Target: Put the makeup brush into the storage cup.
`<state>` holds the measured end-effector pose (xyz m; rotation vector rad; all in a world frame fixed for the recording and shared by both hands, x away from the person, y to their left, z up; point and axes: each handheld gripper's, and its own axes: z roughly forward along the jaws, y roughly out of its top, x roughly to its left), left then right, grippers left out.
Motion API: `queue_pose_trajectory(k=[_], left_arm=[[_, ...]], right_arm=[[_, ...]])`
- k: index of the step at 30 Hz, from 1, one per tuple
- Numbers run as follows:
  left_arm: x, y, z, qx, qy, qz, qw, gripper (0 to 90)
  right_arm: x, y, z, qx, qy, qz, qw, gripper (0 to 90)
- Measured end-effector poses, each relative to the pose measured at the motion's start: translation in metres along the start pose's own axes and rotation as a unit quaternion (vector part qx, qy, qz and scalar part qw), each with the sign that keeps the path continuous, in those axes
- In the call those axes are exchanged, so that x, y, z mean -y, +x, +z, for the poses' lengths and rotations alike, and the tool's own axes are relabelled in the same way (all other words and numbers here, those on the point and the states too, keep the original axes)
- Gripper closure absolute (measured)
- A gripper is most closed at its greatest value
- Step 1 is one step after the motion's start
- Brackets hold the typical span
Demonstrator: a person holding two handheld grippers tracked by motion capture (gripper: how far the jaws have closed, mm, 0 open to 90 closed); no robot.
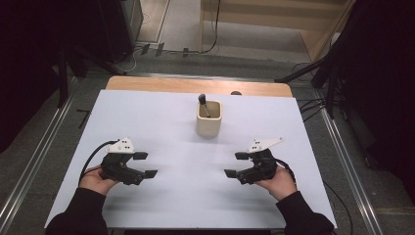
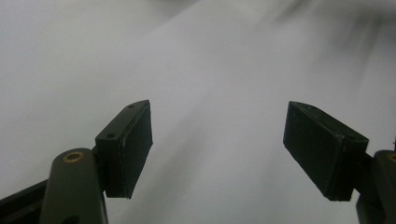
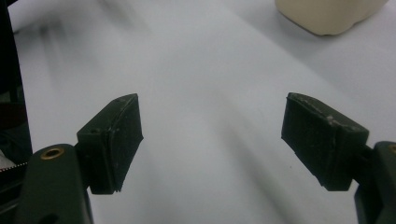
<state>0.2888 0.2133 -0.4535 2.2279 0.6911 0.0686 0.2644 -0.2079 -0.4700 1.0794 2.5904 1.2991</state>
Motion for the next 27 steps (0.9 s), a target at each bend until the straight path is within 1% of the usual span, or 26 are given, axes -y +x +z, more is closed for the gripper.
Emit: queue_pose_trajectory(k=[3, 7, 10, 12, 13, 15, 16, 27], left_arm=[[0.0, 0.0, 0.0, 0.0, 0.001, 0.001, 1.0, 24.5], [0.0, 0.0, 0.0, -0.001, 0.001, 0.003, 1.0, 24.4], [0.0, -0.001, 0.0, -0.001, 0.001, 0.003, 1.0, 24.4], [0.0, -0.001, 0.0, -0.001, 0.003, 0.004, 1.0, 24.4], [0.0, -0.001, 0.0, -0.002, 0.003, 0.004, 1.0, 24.4], [0.0, -0.001, 0.0, -0.001, 0.003, 0.005, 1.0, 24.4], [0.0, -0.001, 0.0, -0.001, 0.002, 0.005, 1.0, 24.4], [0.0, -0.001, 0.0, 0.0, 0.005, 0.009, 1.0, 24.3]], right_arm=[[0.002, -0.001, -0.002, 0.008, 0.003, -0.003, 1.0, 21.4], [0.005, -0.003, -0.004, 0.009, 0.005, -0.002, 0.9999, 21.4], [0.007, -0.004, -0.006, 0.007, 0.004, 0.005, 1.0, 21.5], [0.008, -0.005, -0.007, 0.008, 0.005, 0.003, 1.0, 21.4], [0.009, -0.005, -0.008, 0.009, 0.006, 0.004, 0.9999, 21.4], [0.01, -0.006, -0.009, 0.015, 0.005, -0.001, 0.9999, 21.4], [0.01, -0.005, -0.01, 0.018, 0.005, 0.001, 0.9998, 21.4], [0.016, -0.008, -0.016, 0.025, 0.009, 0.006, 0.9996, 21.4]])
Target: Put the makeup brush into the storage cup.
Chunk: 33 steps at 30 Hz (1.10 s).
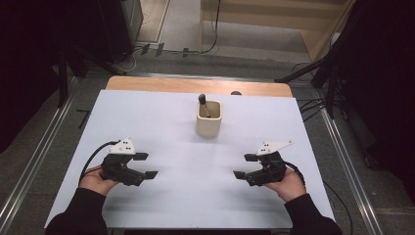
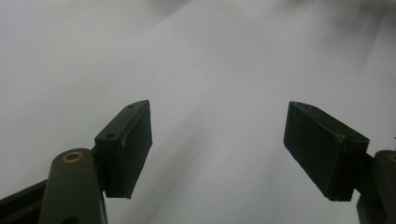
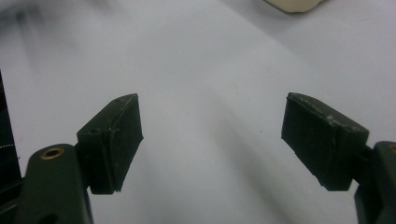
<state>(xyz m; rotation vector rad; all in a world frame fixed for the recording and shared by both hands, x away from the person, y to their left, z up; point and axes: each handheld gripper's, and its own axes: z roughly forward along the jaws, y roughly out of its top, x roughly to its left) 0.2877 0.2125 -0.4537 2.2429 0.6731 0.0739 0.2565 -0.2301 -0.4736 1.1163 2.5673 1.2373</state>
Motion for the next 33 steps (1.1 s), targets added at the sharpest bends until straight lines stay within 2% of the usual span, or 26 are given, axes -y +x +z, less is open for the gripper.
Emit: queue_pose_trajectory(k=[2, 9, 33], left_arm=[[0.0001, 0.0, 0.0001, 0.001, 0.001, 0.0, 1.0, 24.2], [0.0008, 0.0, 0.0015, 0.002, 0.005, 0.001, 1.0, 24.1], [0.0004, -0.0013, 0.0006, -0.003, 0.0, 0.005, 1.0, 24.1]], right_arm=[[0.0008, -0.0006, -0.002, 0.009, -0.005, -0.006, 0.9999, 21.4], [0.0053, -0.0038, -0.0064, 0.01, -0.006, 0.004, 0.9999, 21.4], [0.0071, -0.0059, -0.0042, -0.003, 0.001, 0.01, 0.9999, 21.4]])
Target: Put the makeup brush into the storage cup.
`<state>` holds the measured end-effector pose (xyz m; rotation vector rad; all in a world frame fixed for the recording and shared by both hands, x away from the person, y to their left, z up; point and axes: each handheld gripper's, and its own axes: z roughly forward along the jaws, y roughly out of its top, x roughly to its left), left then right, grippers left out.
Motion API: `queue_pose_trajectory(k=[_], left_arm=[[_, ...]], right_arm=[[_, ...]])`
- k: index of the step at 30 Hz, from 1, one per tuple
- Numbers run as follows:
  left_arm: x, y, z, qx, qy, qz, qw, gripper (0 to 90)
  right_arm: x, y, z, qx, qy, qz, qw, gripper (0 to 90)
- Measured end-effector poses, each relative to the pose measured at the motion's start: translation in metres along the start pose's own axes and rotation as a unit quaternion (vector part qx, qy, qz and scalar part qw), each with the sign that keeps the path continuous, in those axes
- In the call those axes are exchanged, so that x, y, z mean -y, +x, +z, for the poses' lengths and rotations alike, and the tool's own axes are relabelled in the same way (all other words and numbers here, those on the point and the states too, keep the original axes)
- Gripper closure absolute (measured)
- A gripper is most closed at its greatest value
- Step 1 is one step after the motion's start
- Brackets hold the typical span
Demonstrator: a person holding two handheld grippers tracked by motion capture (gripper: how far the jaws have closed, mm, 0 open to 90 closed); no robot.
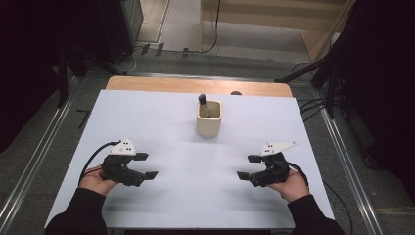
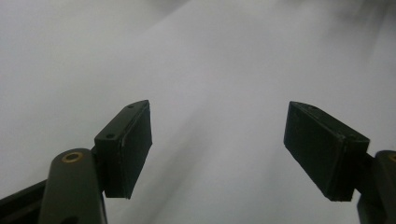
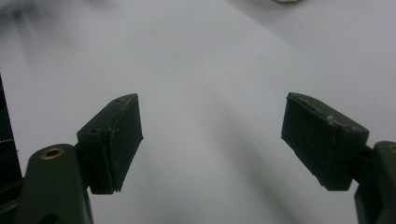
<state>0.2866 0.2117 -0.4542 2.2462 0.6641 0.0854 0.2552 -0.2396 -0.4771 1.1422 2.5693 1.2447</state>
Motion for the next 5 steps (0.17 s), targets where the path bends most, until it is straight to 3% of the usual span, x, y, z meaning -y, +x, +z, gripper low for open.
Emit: queue_pose_trajectory(k=[5], left_arm=[[-0.0001, 0.0008, 0.0001, 0.0, 0.001, -0.001, 1.0, 24.0]], right_arm=[[0.0004, -0.002, -0.0008, -0.004, -0.002, -0.001, 1.0, 21.2]])
